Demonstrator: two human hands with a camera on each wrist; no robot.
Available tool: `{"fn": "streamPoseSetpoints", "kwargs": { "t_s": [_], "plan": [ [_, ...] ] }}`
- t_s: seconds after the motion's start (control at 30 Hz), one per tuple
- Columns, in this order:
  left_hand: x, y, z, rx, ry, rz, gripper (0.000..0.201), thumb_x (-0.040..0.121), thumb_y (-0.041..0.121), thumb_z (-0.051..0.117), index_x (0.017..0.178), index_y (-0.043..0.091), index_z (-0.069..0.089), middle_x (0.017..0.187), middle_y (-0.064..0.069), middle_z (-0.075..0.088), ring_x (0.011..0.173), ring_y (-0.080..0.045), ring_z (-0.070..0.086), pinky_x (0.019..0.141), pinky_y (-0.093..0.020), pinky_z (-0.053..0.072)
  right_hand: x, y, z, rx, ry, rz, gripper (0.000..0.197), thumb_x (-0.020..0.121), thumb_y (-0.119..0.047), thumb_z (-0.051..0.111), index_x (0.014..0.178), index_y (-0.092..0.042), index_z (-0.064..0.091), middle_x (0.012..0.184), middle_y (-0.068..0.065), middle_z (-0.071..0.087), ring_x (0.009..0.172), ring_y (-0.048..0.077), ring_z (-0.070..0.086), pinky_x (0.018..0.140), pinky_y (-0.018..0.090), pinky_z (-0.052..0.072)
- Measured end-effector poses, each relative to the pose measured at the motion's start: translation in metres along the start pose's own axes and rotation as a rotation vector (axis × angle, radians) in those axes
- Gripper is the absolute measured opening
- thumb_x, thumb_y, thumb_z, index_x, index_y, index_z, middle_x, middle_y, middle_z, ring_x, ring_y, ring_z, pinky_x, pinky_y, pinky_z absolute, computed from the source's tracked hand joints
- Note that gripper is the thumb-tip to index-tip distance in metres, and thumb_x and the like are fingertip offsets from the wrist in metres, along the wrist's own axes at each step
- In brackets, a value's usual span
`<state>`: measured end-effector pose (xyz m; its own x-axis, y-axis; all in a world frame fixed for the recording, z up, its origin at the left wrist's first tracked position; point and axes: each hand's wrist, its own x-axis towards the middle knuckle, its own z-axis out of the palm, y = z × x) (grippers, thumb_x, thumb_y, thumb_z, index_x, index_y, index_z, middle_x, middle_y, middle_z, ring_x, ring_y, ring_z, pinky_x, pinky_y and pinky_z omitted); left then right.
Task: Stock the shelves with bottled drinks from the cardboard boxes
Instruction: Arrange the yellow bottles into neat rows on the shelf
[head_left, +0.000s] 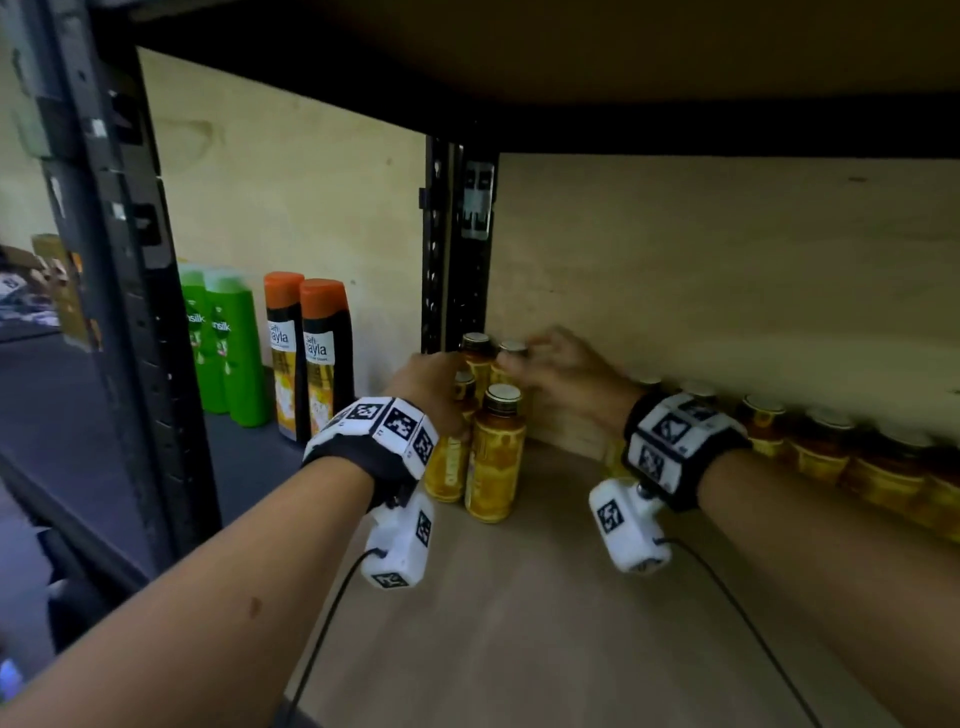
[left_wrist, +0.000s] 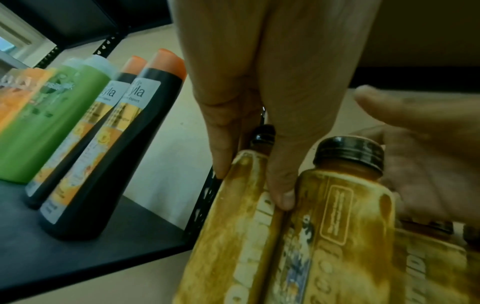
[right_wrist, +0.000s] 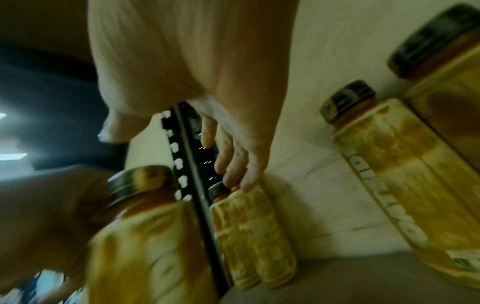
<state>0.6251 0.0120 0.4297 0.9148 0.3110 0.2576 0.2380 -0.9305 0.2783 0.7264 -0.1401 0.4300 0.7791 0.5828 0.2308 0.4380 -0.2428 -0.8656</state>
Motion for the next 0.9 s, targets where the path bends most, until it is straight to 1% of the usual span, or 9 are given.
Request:
{"fn": "streamPoseSetpoints", "kwargs": {
  "t_s": [0.07,0.13,0.33,0.43,0.53,0.67,0.7,0.8,0.9],
  "plan": [
    [0.001,-0.003,0.002,-0.052,-0.003,0.004,0.068,0.07,0.018,0.081,0.131,0.019,0.052,0.122,-0.009,0.06,0.114,-0.028,0.056,0.086,-0.032,0.047,0.023,0.006,-0.012,-0.065,0.188,0.007,0.062,0.074,-0.059,0.073,0.119,-0.021,0.051,0.119,0.001,0.059,0.11,0.022,0.061,0.094,0.043,0.053],
    [0.002,-0.006,0.005,-0.069,0.002,0.01,0.067,0.068,0.018,0.082,0.129,0.02,0.053,0.121,-0.009,0.061,0.113,-0.029,0.057,0.087,-0.033,0.047,0.046,0.014,-0.009,-0.313,0.229,0.046,0.067,0.08,-0.053,0.071,0.128,-0.012,0.047,0.127,0.006,0.055,0.116,0.025,0.055,0.095,0.037,0.047],
    [0.006,-0.009,0.01,-0.082,0.03,0.031,0.058,0.072,0.014,0.077,0.126,0.016,0.056,0.118,-0.01,0.061,0.113,-0.029,0.056,0.087,-0.032,0.048,0.086,0.033,0.029,-0.605,0.149,0.038,0.07,0.077,-0.047,0.077,0.126,-0.006,0.048,0.128,0.016,0.059,0.114,0.033,0.058,0.094,0.045,0.049],
    [0.007,-0.01,0.01,-0.088,0.042,0.018,0.053,0.07,0.016,0.078,0.119,0.018,0.059,0.112,-0.009,0.063,0.107,-0.029,0.059,0.079,-0.03,0.047,0.083,0.025,0.016,-0.701,0.105,0.05,0.065,0.076,-0.044,0.078,0.122,-0.005,0.053,0.122,0.014,0.06,0.108,0.032,0.06,0.082,0.035,0.049],
    [0.007,-0.01,0.011,-0.086,0.039,-0.005,0.057,0.067,0.018,0.081,0.12,0.02,0.059,0.112,-0.009,0.062,0.107,-0.03,0.058,0.074,-0.029,0.044,0.071,0.019,-0.008,-0.895,0.038,0.025,0.054,0.079,-0.042,0.076,0.111,-0.003,0.057,0.112,0.015,0.062,0.101,0.031,0.06,0.074,0.034,0.047],
    [0.007,-0.009,0.012,-0.1,0.03,-0.026,0.07,0.066,0.017,0.084,0.13,0.018,0.053,0.12,-0.012,0.058,0.113,-0.031,0.055,0.079,-0.031,0.045,0.064,0.023,-0.032,-1.026,-0.037,0.08,0.046,0.076,-0.047,0.077,0.085,-0.009,0.051,0.092,0.01,0.061,0.087,0.026,0.059,0.063,0.031,0.043],
    [0.006,-0.009,0.012,-0.103,0.032,-0.03,0.07,0.067,0.016,0.083,0.131,0.018,0.053,0.121,-0.012,0.058,0.114,-0.031,0.055,0.079,-0.031,0.044,0.063,0.023,-0.033,-1.027,-0.048,0.088,0.048,0.076,-0.049,0.077,0.087,-0.009,0.051,0.093,0.009,0.06,0.088,0.026,0.058,0.063,0.031,0.044],
    [0.005,-0.009,0.012,-0.104,0.045,-0.019,0.068,0.068,0.016,0.082,0.13,0.019,0.054,0.121,-0.011,0.059,0.113,-0.031,0.056,0.081,-0.031,0.045,0.066,0.016,-0.026,-1.027,0.03,-0.015,0.072,0.075,-0.057,0.073,0.122,-0.007,0.05,0.119,0.013,0.058,0.104,0.029,0.058,0.083,0.038,0.05],
    [0.005,-0.009,0.014,-0.115,0.049,-0.005,0.071,0.065,0.019,0.084,0.13,0.02,0.055,0.118,-0.01,0.062,0.112,-0.029,0.057,0.08,-0.03,0.046,0.08,0.005,-0.004,-0.967,0.122,-0.222,0.072,0.079,-0.054,0.071,0.131,-0.01,0.047,0.127,0.014,0.056,0.112,0.031,0.055,0.089,0.038,0.047]
  ]
}}
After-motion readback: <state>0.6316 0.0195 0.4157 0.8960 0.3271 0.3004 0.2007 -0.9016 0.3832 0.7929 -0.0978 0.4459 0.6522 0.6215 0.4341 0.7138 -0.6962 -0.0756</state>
